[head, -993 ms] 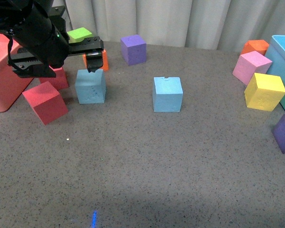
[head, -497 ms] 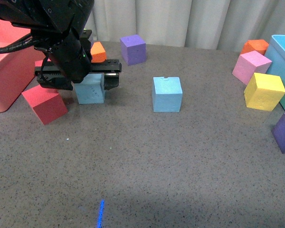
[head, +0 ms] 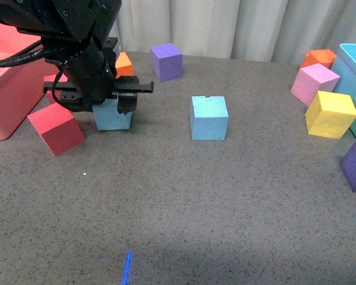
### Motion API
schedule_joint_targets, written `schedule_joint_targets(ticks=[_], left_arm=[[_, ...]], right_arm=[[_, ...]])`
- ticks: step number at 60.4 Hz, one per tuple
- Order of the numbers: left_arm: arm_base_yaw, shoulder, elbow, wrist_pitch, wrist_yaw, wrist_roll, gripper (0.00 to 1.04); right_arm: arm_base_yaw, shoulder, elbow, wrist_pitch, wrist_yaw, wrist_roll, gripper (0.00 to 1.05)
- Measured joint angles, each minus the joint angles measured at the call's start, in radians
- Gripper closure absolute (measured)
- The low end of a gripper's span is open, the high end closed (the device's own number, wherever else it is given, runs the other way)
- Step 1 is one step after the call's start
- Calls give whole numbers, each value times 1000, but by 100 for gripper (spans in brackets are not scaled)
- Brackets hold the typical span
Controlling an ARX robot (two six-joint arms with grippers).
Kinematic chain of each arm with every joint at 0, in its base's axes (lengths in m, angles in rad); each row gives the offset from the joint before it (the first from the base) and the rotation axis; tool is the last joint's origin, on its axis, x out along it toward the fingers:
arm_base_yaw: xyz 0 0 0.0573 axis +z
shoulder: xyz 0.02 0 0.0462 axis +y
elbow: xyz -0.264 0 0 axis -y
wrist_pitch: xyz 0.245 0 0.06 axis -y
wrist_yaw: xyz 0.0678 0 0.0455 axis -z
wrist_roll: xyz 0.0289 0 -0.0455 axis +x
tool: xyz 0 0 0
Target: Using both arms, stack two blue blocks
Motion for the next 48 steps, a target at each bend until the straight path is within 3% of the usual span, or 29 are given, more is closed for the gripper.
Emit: schedule_joint_targets(ticks=[22,48], left_arm=[[-129,-188,-71,-3,-15,-92,57],[-341,-100,147,-160,-123,-142,57]], right_arm=[[0,0,0,0,0,0,10],[0,0,0,0,0,0,10]])
